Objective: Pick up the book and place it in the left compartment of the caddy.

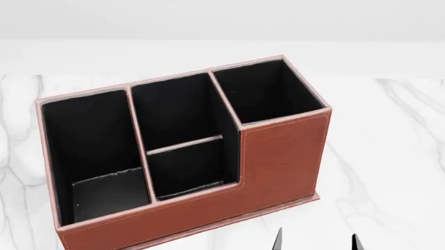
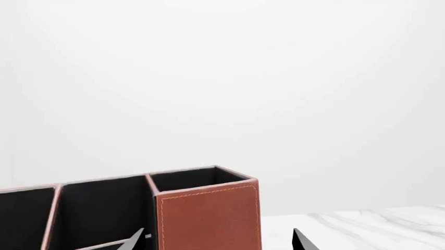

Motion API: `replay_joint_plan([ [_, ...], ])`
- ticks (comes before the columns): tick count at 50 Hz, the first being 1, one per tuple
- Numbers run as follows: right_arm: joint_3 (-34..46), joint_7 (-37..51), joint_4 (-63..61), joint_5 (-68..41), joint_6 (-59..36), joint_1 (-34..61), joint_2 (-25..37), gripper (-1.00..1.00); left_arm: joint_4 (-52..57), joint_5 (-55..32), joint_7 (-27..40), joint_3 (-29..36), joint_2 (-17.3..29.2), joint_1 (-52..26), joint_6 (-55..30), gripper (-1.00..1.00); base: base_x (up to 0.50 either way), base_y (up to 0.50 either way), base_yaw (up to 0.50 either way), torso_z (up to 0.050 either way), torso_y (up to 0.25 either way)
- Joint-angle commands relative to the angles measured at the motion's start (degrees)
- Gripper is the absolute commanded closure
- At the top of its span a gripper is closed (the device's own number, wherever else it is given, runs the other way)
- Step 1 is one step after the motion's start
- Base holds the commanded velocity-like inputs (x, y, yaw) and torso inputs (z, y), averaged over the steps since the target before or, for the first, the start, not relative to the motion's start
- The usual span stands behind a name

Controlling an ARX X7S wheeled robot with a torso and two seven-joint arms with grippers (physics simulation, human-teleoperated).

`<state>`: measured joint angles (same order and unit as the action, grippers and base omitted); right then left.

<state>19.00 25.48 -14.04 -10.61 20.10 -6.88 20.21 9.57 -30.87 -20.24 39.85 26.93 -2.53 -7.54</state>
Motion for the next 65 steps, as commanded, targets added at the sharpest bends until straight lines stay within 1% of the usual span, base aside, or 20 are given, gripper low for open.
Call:
replay_joint_plan([
  [1,0.2,0.1,0.2,0.0,0.0,0.1,0.1,-1.00,-1.4,0.4,0.0,0.6,-0.7,-0.6,-0.3,-1.00,0.00,0.00,0.00,0.000,0.000],
  [18,0.4,0.2,0.3,-0.1,0.2,0.2,0.2,-1.00,-3.7,1.0,-0.5,2.1,-1.8,-1.6,-1.4,-1.00,0.00,0.00,0.00,0.000,0.000],
  [19,0.4,0.3,0.3,-0.1,0.2,0.1,0.2,-1.00,-3.9,1.1,-0.7,2.2,-1.8,-1.7,-1.5,1.00,0.00,0.00,0.00,0.000,0.000],
  [29,0.5,0.3,0.2,-0.2,0.6,-0.1,0.4,-1.00,-5.4,1.6,-1.0,3.1,-2.4,-2.3,-2.1,1.00,0.00,0.00,0.00,0.000,0.000],
  [45,0.6,0.5,0.2,-0.3,0.4,0.1,0.5,-1.00,-4.9,1.7,-0.4,3.2,-2.0,-2.4,-2.5,1.00,0.00,0.00,0.00,0.000,0.000],
  [54,0.7,0.5,0.6,-0.5,0.6,0.3,0.6,-1.00,-1.7,2.2,2.2,1.9,-0.8,-1.2,-1.2,1.00,0.00,0.00,0.00,0.000,0.000],
  [65,1.1,0.6,1.0,-0.2,0.5,0.6,0.5,-1.00,5.9,2.9,5.4,0.3,2.5,2.0,1.0,1.00,0.00,0.00,0.00,0.000,0.000],
])
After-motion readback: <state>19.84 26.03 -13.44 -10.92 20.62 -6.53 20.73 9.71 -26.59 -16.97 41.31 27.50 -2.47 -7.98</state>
